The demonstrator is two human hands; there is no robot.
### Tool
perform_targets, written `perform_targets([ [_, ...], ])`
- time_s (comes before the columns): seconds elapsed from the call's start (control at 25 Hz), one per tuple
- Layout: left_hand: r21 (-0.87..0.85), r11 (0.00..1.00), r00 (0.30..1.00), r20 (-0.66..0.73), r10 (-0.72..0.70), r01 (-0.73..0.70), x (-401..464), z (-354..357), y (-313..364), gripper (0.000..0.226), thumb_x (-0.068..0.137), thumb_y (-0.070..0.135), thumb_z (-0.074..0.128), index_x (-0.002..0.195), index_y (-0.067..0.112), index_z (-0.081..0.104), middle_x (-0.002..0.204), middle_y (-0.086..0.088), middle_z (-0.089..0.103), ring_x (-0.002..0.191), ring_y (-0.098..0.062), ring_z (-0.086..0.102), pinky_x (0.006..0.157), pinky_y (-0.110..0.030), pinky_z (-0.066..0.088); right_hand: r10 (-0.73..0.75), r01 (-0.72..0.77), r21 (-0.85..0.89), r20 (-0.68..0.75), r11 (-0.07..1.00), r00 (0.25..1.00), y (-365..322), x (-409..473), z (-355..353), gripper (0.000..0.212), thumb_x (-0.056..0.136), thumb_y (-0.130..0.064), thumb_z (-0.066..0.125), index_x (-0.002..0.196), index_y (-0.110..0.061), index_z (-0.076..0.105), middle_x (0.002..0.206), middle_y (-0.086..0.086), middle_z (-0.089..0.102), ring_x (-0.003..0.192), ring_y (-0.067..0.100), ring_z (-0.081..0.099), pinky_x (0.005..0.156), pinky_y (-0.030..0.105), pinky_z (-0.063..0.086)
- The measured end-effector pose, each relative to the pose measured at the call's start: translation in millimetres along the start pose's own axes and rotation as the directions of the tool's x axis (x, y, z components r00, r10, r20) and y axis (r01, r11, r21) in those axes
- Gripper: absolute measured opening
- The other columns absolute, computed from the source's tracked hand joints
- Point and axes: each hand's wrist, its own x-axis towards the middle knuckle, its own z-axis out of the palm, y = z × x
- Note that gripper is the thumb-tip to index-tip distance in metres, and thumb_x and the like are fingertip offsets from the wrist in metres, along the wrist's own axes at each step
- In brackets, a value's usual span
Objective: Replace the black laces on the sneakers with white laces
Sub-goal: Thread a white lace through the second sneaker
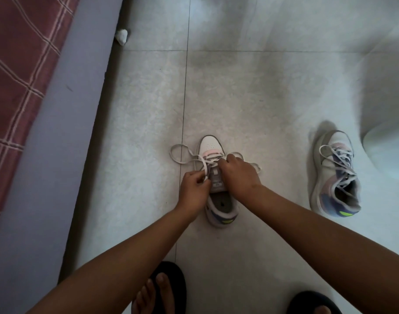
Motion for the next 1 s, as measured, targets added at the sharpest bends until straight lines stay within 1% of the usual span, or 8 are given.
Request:
perform_targets([
  [0.08,-0.072,0.997,0.999,0.026,-0.036,0.038,0.8,-4.6,2.3,0.020,0.088,0.003,0.053,0.080,0.008,0.070,0.075,-0.004,0.066,0.063,-0.004,0.056,0.054,-0.014,0.043,-0.013,0.012,-0.038,-0.011,0.999,1.000,-0.8,1.8,-0.2,0.030,0.092,-0.011,0.049,0.122,-0.009,0.046,0.120,0.013,0.052,0.106,0.031,0.055,0.074,0.036,0.043],
  [0.24,-0.135,0.988,0.994,0.089,-0.061,0.072,0.9,-10.6,1.8,0.033,0.091,0.006,0.052,0.076,0.031,0.068,0.071,0.010,0.066,0.061,0.003,0.058,0.056,-0.014,0.047,-0.005,0.005,-0.042,-0.014,0.999,1.000,1.6,2.8,1.2,0.028,0.094,-0.011,0.045,0.121,-0.010,0.048,0.119,0.012,0.052,0.106,0.031,0.054,0.074,0.037,0.042],
  [0.48,-0.127,0.991,0.994,0.110,-0.026,0.040,0.2,-11.8,3.5,0.037,0.090,0.003,0.051,0.077,0.034,0.066,0.071,0.013,0.065,0.058,0.011,0.058,0.051,-0.008,0.045,-0.005,0.004,-0.045,-0.038,0.999,0.999,4.5,-0.8,6.3,0.025,0.095,-0.012,0.041,0.118,-0.010,0.050,0.119,0.011,0.052,0.105,0.030,0.054,0.075,0.037,0.043],
  [0.64,-0.107,0.994,0.991,0.134,-0.022,0.036,1.4,-12.9,4.0,0.031,0.089,0.002,0.051,0.077,0.026,0.067,0.070,0.007,0.063,0.056,0.007,0.055,0.050,-0.010,0.043,-0.017,0.014,-0.036,-0.095,0.999,0.995,8.0,-1.2,8.2,0.023,0.094,-0.015,0.044,0.112,-0.009,0.057,0.115,0.011,0.055,0.103,0.030,0.055,0.075,0.037,0.042],
  [0.72,-0.077,0.996,0.991,0.132,-0.023,0.034,2.9,-12.8,3.7,0.024,0.089,0.003,0.052,0.080,0.017,0.069,0.076,-0.002,0.065,0.064,-0.002,0.058,0.055,-0.015,0.046,-0.064,0.065,0.000,-0.184,0.998,0.981,6.5,-2.7,6.3,0.015,0.085,-0.008,0.058,0.098,-0.002,0.064,0.102,0.018,0.059,0.093,0.036,0.058,0.070,0.040,0.046],
  [0.8,-0.029,0.999,0.990,0.140,-0.009,0.013,4.6,-11.4,0.7,0.015,0.087,0.005,0.055,0.089,0.003,0.069,0.091,-0.015,0.066,0.079,-0.017,0.063,0.070,-0.026,0.053,-0.074,0.092,0.054,-0.272,0.994,0.959,5.4,-5.7,7.1,0.009,0.072,0.000,0.070,0.080,0.002,0.066,0.086,0.022,0.062,0.076,0.039,0.061,0.059,0.042,0.048],
  [0.88,0.015,1.000,0.989,0.145,-0.003,0.001,4.4,-10.0,-2.1,0.018,0.087,0.009,0.059,0.101,0.004,0.069,0.106,-0.015,0.062,0.092,-0.022,0.063,0.084,-0.036,0.055,-0.053,0.097,0.137,-0.297,0.986,0.954,5.9,-9.1,9.1,0.009,0.070,0.001,0.072,0.076,0.002,0.065,0.081,0.022,0.062,0.069,0.038,0.061,0.053,0.039,0.047],
  [1.0,0.029,1.000,0.990,0.142,-0.001,-0.003,3.6,-9.6,-2.4,0.024,0.086,0.011,0.061,0.109,0.010,0.067,0.114,-0.011,0.058,0.098,-0.020,0.062,0.090,-0.039,0.052,-0.016,0.091,0.215,-0.327,0.972,0.945,6.2,-10.4,10.9,0.012,0.067,0.001,0.075,0.072,-0.001,0.065,0.076,0.019,0.062,0.060,0.035,0.060,0.047,0.033,0.044],
])
